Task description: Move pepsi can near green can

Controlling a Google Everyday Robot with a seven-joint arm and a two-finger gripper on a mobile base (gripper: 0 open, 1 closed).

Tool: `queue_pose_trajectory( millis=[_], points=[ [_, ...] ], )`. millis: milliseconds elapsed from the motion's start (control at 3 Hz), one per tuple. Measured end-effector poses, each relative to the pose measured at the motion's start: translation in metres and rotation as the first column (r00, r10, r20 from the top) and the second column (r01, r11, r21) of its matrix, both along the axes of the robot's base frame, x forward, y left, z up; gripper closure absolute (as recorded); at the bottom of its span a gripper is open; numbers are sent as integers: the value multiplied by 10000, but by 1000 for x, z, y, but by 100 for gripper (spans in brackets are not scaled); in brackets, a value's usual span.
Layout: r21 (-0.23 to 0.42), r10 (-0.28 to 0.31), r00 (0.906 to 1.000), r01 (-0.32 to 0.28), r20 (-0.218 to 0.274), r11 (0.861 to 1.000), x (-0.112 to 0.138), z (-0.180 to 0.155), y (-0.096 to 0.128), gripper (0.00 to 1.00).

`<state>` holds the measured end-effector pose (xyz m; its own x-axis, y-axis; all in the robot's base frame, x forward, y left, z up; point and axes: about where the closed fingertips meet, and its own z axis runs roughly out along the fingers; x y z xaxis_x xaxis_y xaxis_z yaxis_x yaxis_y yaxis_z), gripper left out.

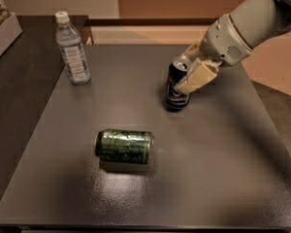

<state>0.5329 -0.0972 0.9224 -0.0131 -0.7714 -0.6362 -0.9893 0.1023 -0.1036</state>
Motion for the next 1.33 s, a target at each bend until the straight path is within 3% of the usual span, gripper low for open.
queue_pose_trajectory(
  millis=[667,1000,1333],
  points=[
    [86,1432,9896,-1431,-124,9897,-22,-14,41,100],
    [83,1699,9852,-1698,-225,9854,-27,-17,50,83],
    [-19,1937,9805,-1938,-318,9810,-33,-21,56,59]
  ],
)
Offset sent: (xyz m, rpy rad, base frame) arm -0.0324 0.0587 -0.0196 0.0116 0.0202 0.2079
